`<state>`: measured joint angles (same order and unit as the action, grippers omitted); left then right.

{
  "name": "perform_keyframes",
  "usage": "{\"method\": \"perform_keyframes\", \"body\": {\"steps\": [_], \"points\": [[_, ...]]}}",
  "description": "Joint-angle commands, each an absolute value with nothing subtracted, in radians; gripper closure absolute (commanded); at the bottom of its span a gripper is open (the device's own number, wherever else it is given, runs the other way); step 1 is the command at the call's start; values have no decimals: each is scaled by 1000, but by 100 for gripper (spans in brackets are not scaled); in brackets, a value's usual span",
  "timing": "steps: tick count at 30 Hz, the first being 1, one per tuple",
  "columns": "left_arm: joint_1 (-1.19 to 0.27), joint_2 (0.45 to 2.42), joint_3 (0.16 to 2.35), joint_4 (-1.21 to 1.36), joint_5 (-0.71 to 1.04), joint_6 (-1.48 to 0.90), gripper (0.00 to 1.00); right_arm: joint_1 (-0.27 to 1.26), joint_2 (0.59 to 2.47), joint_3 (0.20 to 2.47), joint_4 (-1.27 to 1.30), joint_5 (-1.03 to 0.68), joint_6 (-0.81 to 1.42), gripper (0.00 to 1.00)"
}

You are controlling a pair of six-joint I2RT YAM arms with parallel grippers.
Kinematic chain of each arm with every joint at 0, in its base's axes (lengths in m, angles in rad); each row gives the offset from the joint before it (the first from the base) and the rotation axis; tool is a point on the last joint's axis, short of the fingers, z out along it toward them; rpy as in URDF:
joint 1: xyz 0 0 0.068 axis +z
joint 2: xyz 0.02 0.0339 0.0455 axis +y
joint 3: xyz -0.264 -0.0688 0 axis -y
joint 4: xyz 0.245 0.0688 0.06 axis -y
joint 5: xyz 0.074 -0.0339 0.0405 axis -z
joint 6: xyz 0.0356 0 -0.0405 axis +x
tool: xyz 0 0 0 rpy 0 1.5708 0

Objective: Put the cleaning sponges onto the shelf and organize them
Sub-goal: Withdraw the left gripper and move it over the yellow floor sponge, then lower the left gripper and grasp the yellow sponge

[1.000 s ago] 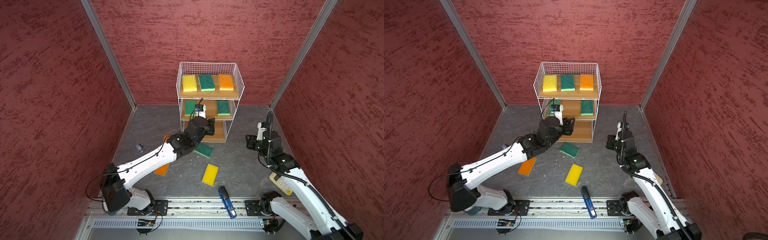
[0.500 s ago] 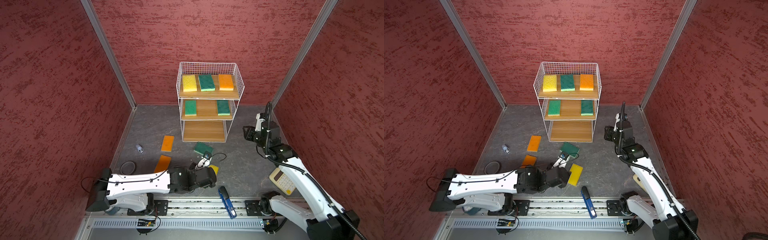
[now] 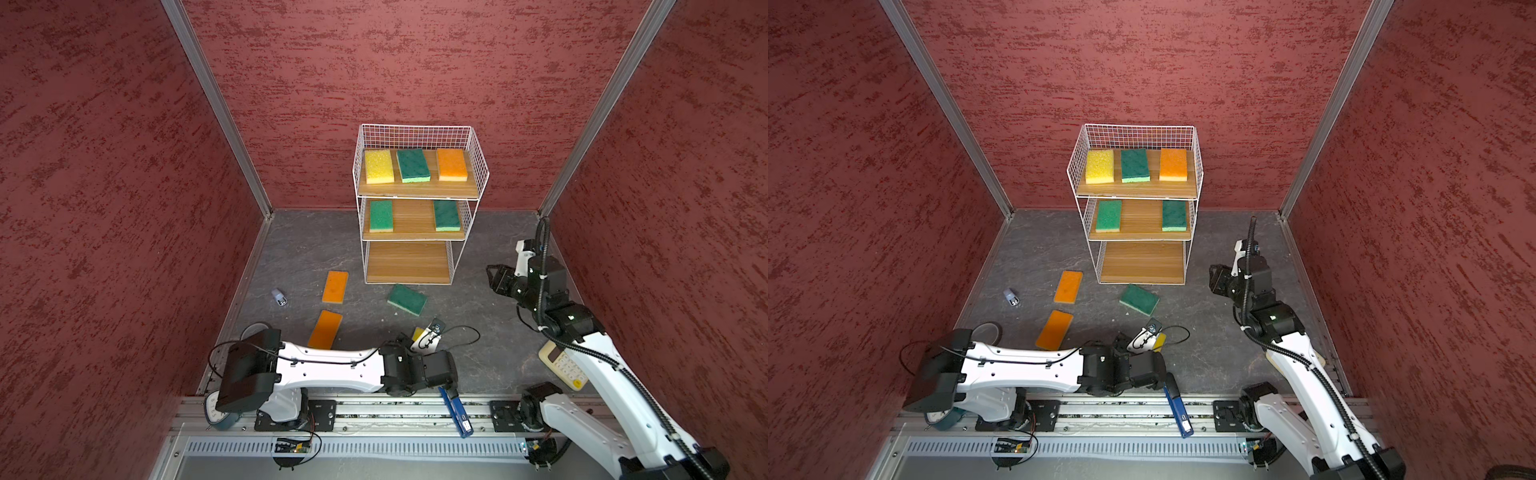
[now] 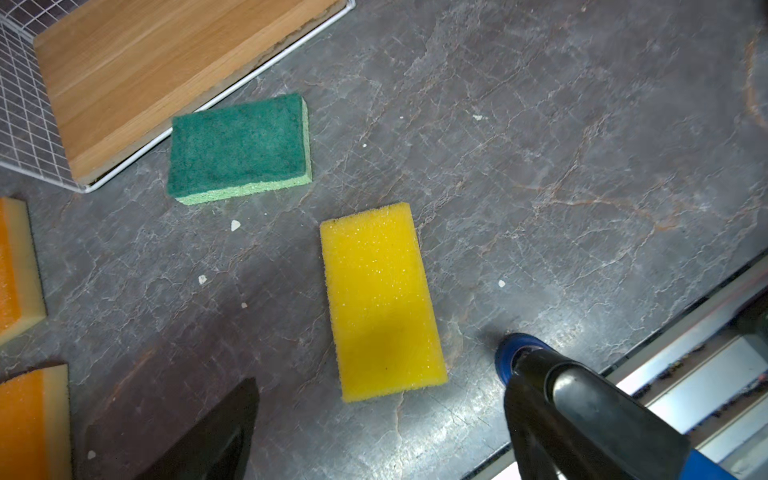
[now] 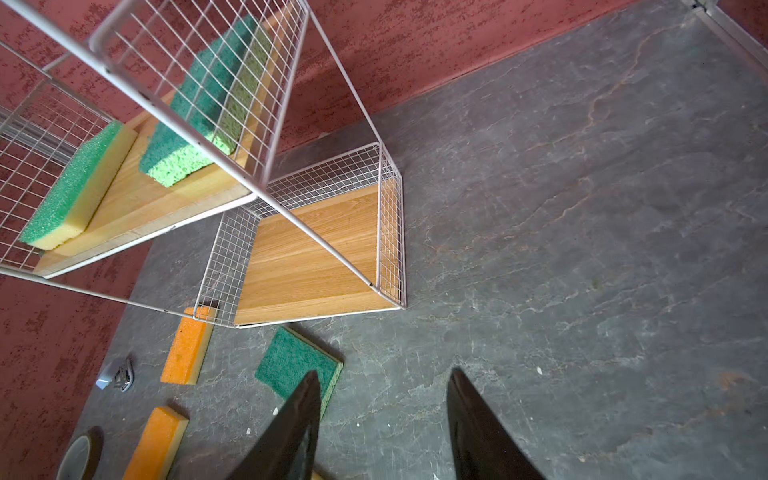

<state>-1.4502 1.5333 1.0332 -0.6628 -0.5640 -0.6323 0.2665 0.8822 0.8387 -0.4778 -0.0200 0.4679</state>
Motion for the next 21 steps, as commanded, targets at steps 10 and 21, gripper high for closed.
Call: {"method": "perform_keyframes", "body": {"steps": [10,21], "points": [[-1417,1603,1004,-701,-469,-769,0,262,856,816,-485,-43,474,49],[-1375,1677,992,-670,-360,-765,0,262,858,806,-486,-35,471,49]]}}
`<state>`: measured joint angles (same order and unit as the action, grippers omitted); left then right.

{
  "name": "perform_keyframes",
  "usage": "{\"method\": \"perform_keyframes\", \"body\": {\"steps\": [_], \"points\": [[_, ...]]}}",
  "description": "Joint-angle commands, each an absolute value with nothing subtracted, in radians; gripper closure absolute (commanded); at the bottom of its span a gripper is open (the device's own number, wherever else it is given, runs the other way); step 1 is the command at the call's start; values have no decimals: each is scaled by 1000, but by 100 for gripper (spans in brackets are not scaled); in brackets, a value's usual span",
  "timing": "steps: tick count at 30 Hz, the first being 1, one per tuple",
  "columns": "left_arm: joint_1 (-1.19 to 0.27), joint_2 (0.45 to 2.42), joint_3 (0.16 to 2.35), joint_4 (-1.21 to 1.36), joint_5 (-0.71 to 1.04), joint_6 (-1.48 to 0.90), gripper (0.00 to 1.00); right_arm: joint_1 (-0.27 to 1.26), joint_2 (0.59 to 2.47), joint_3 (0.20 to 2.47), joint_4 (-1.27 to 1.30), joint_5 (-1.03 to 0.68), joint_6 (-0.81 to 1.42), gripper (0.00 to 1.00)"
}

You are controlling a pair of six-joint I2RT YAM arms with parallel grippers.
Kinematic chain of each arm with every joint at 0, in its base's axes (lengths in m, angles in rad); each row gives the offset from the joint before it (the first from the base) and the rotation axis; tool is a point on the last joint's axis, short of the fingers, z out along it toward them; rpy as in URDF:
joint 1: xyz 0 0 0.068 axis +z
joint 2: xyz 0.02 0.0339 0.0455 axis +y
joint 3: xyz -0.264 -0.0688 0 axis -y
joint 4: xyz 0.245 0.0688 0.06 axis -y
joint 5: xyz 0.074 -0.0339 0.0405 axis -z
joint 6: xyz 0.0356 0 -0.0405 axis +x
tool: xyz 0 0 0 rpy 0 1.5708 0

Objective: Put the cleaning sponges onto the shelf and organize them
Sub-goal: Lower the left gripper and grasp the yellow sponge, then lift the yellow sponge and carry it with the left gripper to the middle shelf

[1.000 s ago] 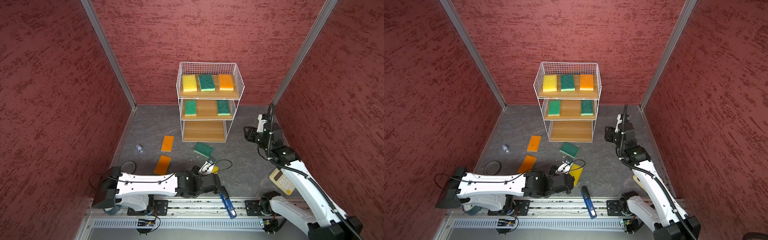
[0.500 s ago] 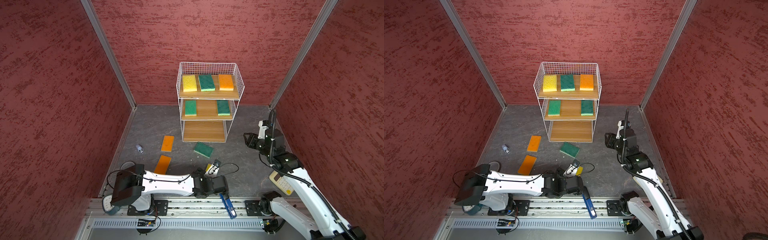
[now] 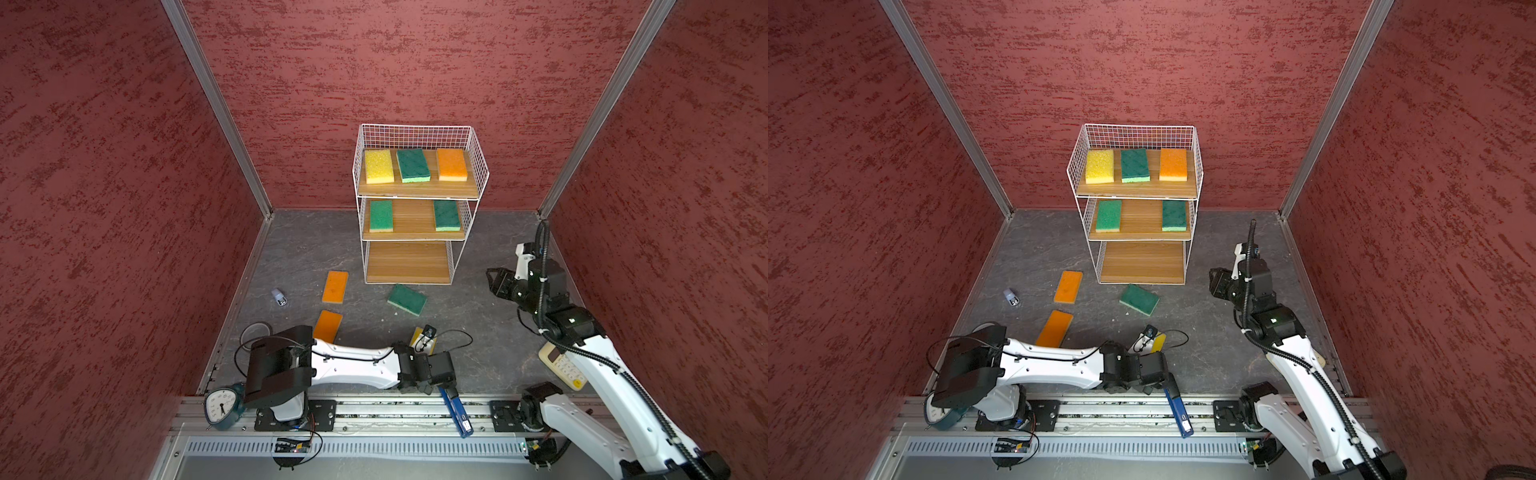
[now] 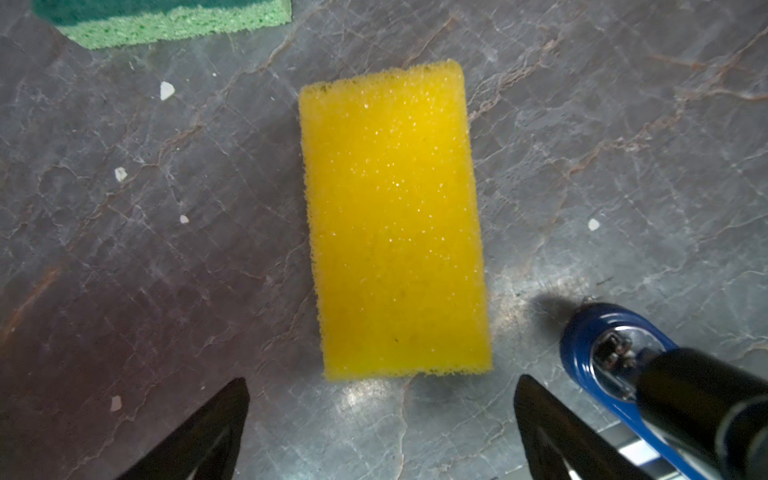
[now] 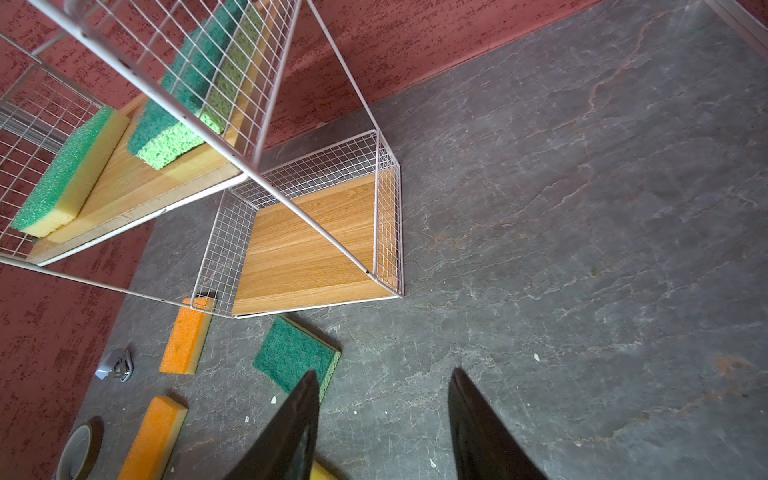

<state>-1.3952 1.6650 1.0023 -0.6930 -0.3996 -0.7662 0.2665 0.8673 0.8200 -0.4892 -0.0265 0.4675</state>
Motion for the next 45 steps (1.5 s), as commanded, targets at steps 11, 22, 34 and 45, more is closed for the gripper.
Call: {"method": "perform_keyframes", "body": {"steps": [11,22,34,45], "points": [[-1331,1714,984,-582,-245,-722,0,262,846,790,-489,-19,472,48],[-1289,1773,994,-593,-206,-722,14,262,827,775,-494,-8,476,48],[-1281,1583,893,-604,-284,-791,44,263,817,769,-514,5,461,48],[-1252,1373,1116,-935,-464,-850,47,262,832,810,-513,11,437,49]]}}
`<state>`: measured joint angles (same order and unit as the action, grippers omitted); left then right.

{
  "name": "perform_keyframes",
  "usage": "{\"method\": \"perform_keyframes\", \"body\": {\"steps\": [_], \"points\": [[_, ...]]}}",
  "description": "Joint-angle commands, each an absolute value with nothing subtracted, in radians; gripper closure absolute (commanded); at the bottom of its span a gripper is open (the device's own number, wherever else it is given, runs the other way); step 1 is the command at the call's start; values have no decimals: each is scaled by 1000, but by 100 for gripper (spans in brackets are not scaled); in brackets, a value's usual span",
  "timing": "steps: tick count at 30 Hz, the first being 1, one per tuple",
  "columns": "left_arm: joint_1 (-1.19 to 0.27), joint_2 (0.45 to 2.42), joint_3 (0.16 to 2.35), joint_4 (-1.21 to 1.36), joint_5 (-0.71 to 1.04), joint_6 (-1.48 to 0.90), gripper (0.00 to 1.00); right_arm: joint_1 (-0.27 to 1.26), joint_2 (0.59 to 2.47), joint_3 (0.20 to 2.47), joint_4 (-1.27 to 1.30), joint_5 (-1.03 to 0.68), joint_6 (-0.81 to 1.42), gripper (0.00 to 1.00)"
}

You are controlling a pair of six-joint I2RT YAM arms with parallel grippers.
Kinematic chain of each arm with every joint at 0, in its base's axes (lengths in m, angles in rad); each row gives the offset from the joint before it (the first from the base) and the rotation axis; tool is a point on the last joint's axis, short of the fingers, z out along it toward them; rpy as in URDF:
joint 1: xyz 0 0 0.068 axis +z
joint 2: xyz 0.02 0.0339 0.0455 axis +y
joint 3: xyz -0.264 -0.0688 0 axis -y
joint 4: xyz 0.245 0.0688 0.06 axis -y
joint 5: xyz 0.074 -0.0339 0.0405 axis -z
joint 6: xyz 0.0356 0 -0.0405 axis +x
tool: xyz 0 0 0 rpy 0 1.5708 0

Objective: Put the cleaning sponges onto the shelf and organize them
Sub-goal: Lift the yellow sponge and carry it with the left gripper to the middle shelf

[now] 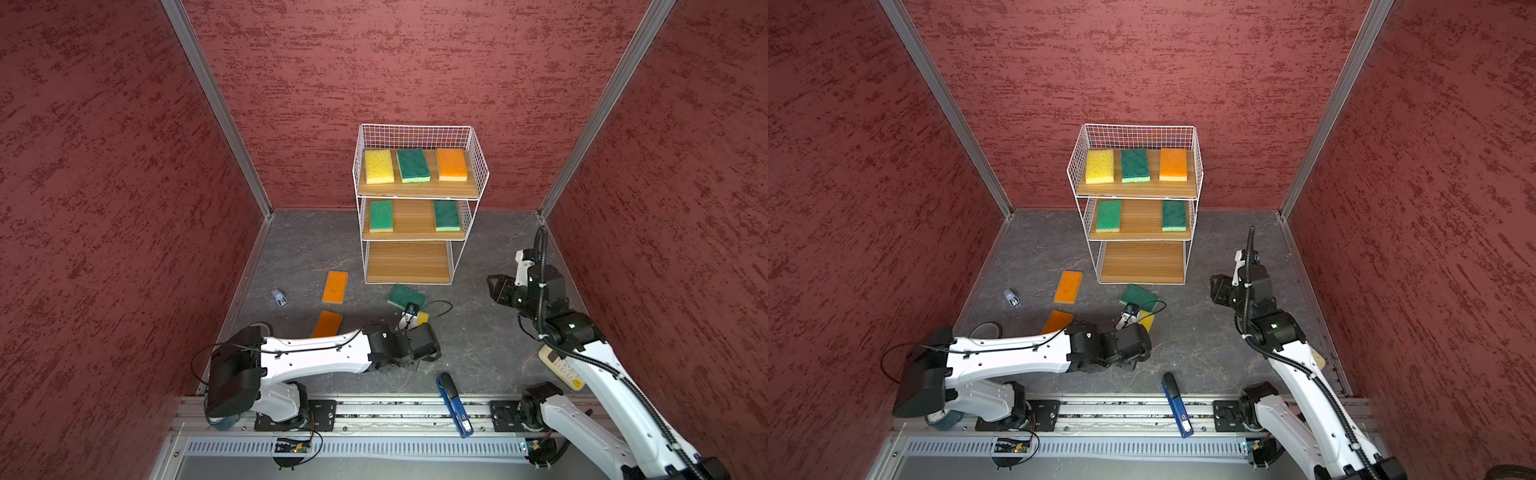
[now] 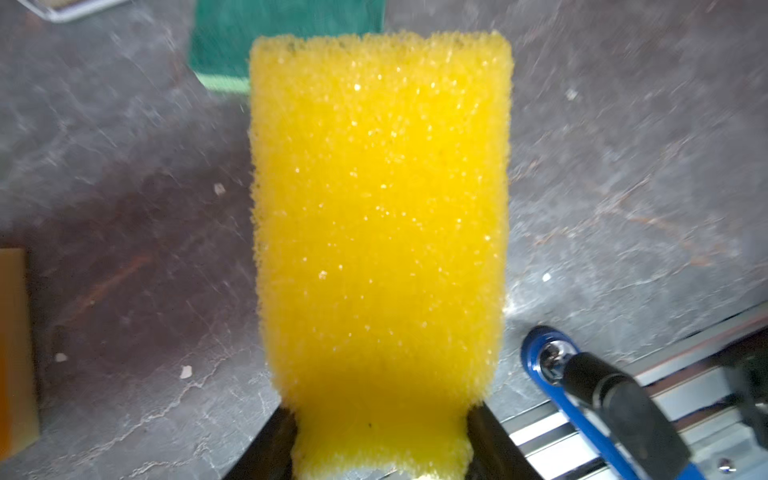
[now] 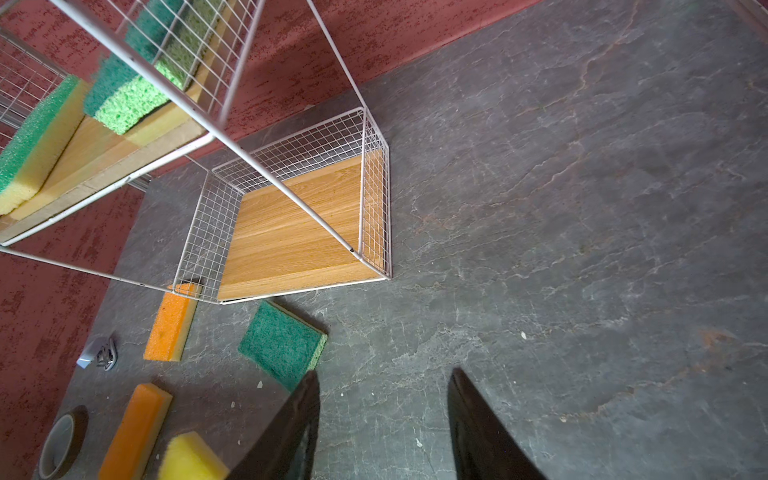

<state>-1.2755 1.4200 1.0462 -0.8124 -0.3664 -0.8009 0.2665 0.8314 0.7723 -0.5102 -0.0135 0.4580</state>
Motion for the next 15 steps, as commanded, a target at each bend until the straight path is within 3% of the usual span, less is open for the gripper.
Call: {"method": "perform_keyframes", "body": {"steps": [1,7,15], "points": [[-1234,1358,1138,-952,-472,-860,47,262,834,816,-511,9,435,49],[-1128,1316,1292,-973,-488,-830,47,261,836,848,-518,0,418,49],[-1051,1456,1527,-927,-506,-691,46,262,854,861,-511,-18,410,49]]}}
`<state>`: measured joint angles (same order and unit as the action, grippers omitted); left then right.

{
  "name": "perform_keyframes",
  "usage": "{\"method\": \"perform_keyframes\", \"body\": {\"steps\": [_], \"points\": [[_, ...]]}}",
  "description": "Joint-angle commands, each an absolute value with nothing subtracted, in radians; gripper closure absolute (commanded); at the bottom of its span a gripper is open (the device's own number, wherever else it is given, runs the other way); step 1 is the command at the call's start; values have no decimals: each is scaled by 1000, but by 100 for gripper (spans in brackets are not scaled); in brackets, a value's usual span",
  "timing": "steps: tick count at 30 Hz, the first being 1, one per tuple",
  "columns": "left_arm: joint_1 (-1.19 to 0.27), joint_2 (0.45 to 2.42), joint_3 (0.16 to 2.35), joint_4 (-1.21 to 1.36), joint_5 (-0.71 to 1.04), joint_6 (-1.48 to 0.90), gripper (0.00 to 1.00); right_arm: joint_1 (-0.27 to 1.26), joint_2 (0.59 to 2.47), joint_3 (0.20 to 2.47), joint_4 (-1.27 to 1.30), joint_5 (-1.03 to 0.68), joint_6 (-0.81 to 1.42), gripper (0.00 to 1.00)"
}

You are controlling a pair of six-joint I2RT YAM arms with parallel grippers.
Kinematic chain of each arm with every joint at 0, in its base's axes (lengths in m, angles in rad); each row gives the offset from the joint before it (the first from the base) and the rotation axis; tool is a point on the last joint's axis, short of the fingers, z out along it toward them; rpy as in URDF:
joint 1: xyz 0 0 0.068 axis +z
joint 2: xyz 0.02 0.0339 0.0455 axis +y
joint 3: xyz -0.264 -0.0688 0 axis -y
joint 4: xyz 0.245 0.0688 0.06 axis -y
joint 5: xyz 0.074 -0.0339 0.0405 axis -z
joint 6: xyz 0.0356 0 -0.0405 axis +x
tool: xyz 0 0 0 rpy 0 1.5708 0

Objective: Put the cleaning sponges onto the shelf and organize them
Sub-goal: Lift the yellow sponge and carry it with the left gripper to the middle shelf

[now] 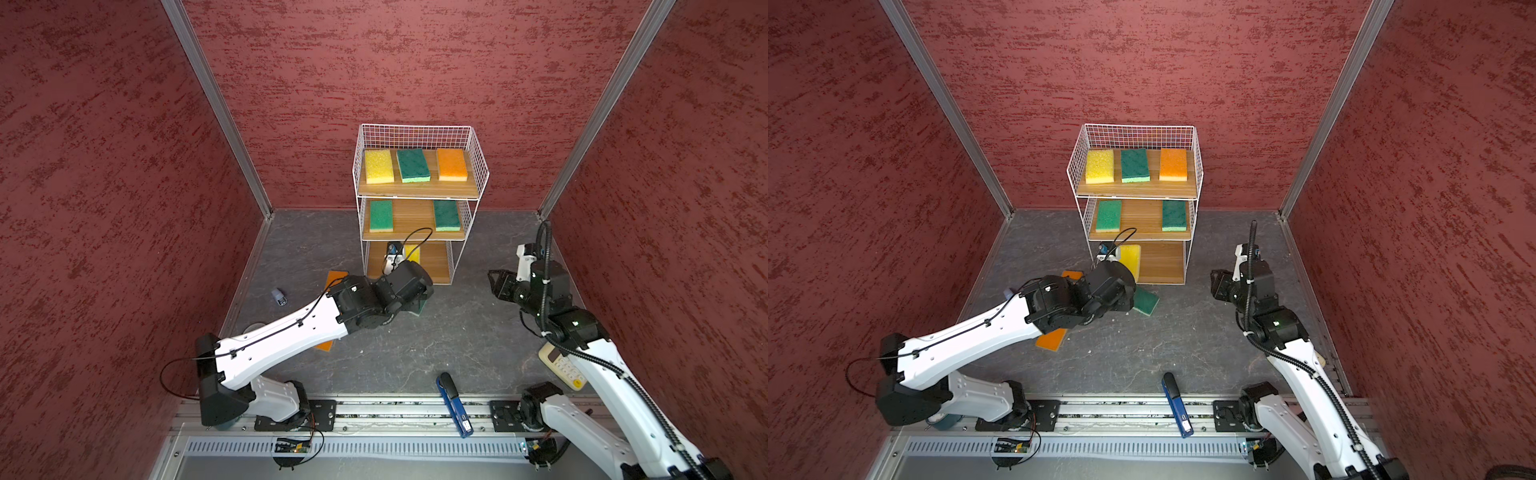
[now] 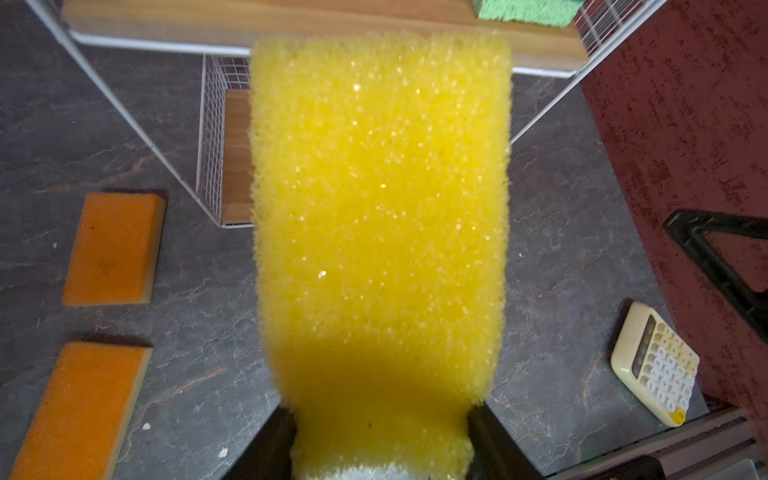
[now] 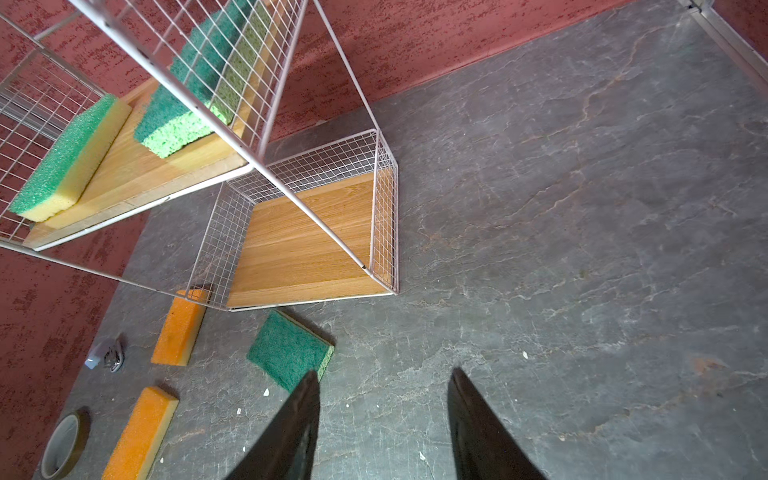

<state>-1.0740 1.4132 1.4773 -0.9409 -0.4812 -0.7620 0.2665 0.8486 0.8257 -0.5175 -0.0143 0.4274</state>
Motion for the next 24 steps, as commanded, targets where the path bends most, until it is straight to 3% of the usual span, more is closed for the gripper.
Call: {"method": "perform_keyframes", "body": {"steps": [1,24], "points": [[-1038,1473,1550,-915,-505,-678,46,262,855,859,-510,-21,411,49],[-873,1770,1821,-722,-504,-493,45,262,858,860,-515,-60,404,49]]}}
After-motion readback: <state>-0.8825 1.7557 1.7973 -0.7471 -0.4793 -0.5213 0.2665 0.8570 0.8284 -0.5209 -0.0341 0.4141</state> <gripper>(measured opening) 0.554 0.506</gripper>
